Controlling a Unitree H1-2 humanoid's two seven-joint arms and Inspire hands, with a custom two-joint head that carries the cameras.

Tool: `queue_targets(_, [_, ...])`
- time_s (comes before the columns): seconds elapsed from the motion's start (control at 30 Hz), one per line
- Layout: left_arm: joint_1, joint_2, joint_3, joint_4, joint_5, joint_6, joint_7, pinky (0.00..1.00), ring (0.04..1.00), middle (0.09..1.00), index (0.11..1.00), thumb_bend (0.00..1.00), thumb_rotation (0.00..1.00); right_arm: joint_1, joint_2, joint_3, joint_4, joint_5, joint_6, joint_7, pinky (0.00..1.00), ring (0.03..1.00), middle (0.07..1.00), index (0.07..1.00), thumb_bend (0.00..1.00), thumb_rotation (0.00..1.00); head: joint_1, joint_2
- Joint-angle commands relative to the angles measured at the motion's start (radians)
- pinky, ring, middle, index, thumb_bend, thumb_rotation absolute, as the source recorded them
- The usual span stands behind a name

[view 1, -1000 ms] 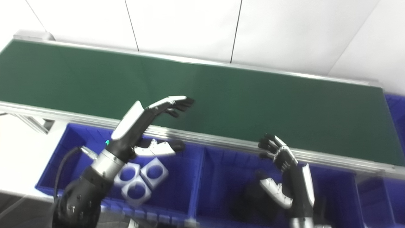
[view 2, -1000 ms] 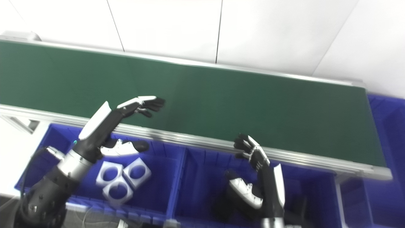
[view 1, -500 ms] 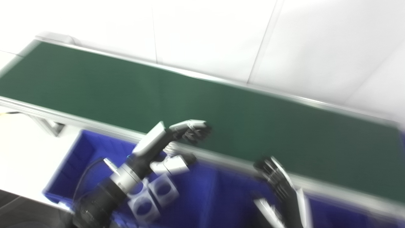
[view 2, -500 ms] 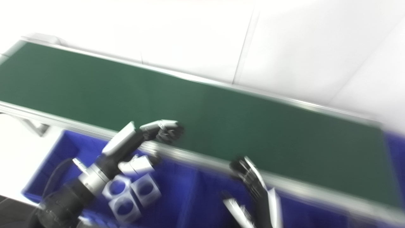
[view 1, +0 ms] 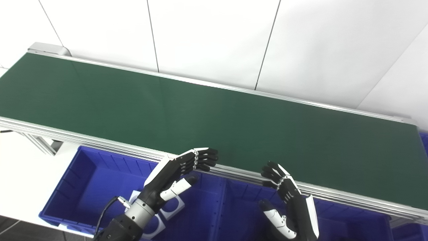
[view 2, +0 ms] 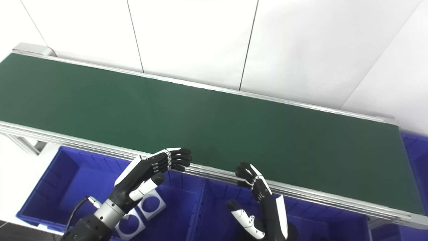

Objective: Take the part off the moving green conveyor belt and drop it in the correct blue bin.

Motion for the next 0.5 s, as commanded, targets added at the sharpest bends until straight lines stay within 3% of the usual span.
queue_targets(0.0, [0.004, -0.002, -0.008, -0.011, -0.028, -0.039, -0.004, 0.73, 0.757, 0.786, 0.804, 0.73, 0.87, 0.001, 0.012, 0.004, -0.019, -0.005, -0.039, -0.014, 0.71, 0.787, 0.800, 0.841, 0.67, 0.61, -0.039, 0.005])
queue_targets(0.47, [0.011, 0.015, 0.014, 0.064, -0.119, -0.065, -0.024, 0.75, 0.766, 0.788, 0.799, 0.77, 0.84, 0.011, 0.040, 0.008, -0.026, -0.045, -0.036, -0.032, 0.71, 0.788, 0.812, 0.847, 0.66, 0.64, -0.206, 0.040])
